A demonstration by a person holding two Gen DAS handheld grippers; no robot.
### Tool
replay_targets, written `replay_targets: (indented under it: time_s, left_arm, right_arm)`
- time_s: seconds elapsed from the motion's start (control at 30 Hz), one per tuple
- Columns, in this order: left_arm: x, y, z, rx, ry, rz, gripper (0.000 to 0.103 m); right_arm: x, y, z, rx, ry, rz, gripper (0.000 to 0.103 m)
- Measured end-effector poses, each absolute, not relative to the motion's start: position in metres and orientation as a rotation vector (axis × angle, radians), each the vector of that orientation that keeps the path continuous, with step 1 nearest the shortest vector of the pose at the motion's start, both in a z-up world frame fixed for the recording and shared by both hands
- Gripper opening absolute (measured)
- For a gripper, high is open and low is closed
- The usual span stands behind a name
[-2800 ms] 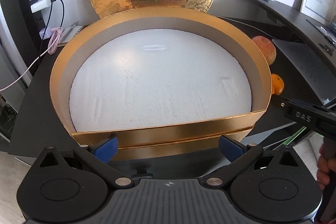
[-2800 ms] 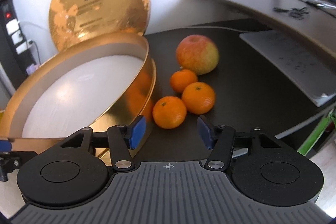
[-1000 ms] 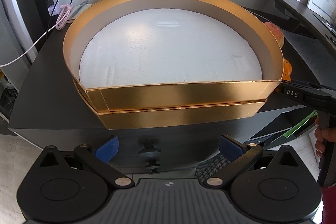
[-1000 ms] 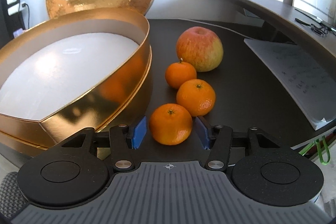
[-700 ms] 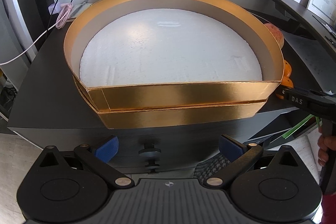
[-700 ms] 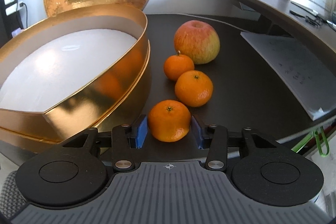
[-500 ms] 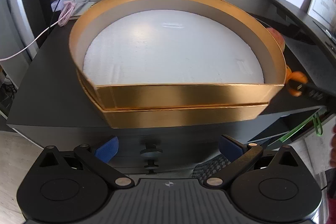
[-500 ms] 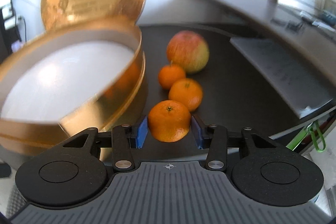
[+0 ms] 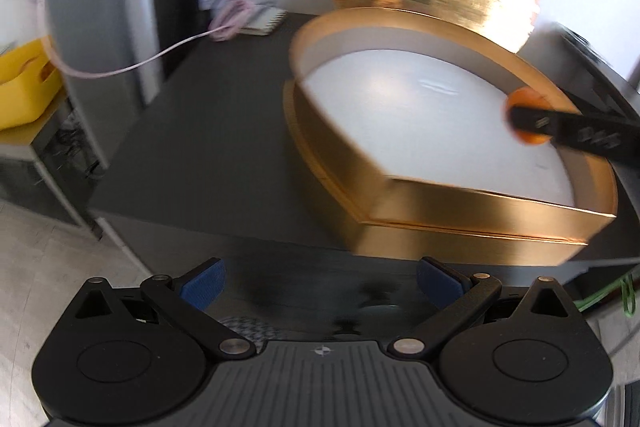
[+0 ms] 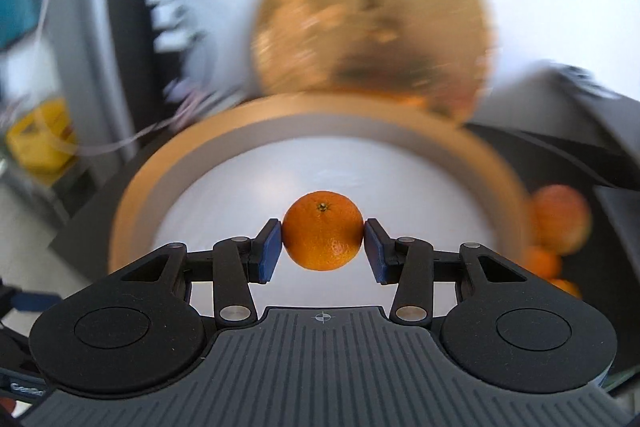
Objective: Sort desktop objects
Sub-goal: 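Lift the mandarin with the right gripper and lower it into the box, then open the right gripper to release the mandarin onto the foam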
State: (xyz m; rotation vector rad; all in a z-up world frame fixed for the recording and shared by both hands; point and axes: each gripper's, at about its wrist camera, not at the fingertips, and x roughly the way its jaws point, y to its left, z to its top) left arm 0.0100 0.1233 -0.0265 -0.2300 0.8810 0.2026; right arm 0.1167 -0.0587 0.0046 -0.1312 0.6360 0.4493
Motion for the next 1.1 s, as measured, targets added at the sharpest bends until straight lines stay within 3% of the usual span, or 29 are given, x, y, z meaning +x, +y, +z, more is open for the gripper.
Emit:
replay_targets:
  time_s: [0.27, 0.63, 0.97, 1.1]
  left_arm:
    - [0.005, 0.149, -0.033, -0.291, 0.889, 0.26, 0.102]
    - [0.005, 0.149, -0.037, -0.284, 0.899, 0.238, 0.102]
    - [0.002, 0.129, -0.03, -0.238, 0.881, 0.198, 0.102]
    - [0.002, 0.113, -0.024, -0.191, 0.861, 0.169, 0.102]
  right_arm:
    - [0.14, 0.005, -0.028, -0.182, 0.799, 0.555, 0.046]
    - [0.159, 0.032, -0.039, -0.2, 0.87, 0.552, 0.047]
    - [0.136, 0.009, -0.024, -0.201, 0.804, 0.55, 0.065]
    - [0.115, -0.025, -0.01, -0.155, 0.749, 0.533, 0.067]
